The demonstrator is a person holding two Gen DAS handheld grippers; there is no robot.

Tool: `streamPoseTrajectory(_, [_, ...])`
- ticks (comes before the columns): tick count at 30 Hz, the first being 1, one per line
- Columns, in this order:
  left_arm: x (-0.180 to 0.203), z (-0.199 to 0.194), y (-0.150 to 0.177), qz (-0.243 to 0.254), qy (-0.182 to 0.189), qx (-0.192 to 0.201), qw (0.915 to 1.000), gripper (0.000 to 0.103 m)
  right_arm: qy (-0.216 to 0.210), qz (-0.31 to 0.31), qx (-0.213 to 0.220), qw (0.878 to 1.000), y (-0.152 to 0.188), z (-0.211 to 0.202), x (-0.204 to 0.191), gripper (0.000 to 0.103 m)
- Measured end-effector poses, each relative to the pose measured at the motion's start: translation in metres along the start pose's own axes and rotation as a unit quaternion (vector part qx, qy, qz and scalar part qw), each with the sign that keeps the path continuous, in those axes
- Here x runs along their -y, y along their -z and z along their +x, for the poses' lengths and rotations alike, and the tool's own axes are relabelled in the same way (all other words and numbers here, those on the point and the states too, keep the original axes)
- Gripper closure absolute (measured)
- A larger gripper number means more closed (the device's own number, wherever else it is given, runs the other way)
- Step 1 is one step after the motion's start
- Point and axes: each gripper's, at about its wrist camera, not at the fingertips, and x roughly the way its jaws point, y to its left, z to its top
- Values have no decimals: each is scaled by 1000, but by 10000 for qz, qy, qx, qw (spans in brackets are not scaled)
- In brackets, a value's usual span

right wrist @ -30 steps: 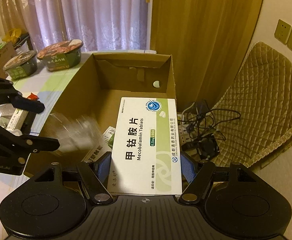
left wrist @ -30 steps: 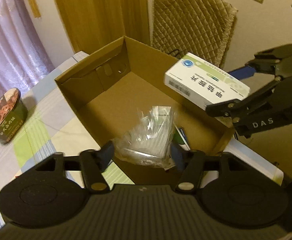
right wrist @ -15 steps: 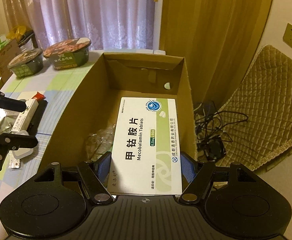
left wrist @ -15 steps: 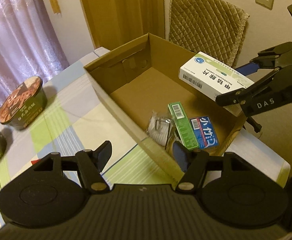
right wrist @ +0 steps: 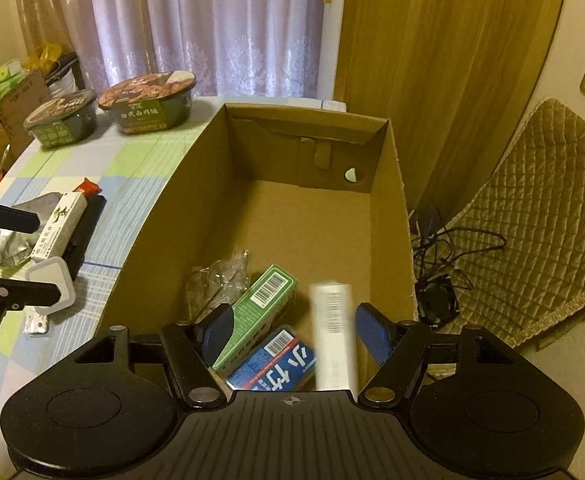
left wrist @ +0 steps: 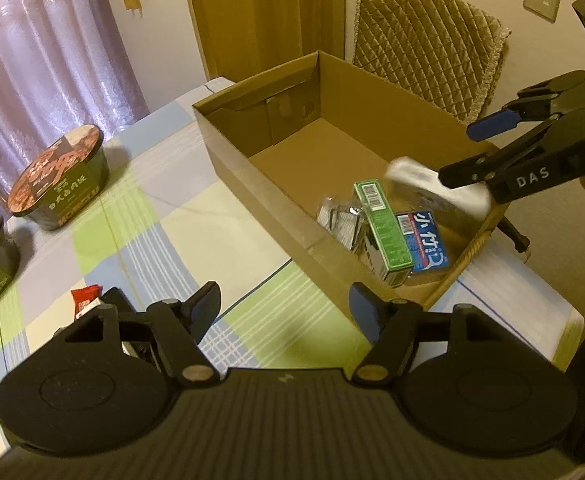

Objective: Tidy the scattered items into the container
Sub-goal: 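Carry both items over the cardboard box and release them inside, then return both tools from the cardboard box to the remaining items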

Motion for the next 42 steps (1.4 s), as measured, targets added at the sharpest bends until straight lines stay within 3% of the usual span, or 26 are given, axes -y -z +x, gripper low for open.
streamPoseTrajectory(14, [-13,-32,27,-219,-102,38,9997,35,10,-177,4,9998,2,-25,-20,29])
streamPoseTrajectory(31, [-43,-82,70,-552,-378,164,9976,32,-72,-569,81,9983,0,-50,-72,29])
streamPoseTrajectory(35, [-56,-94,89,-675,-480,215,9963,23,-126,-695,107,9974,-2,-55,-88,29])
streamPoseTrajectory(42, [-89,-111,139,-891,-803,-84,9927,19,-354,-987,156,9944,-4,-58,-123,29])
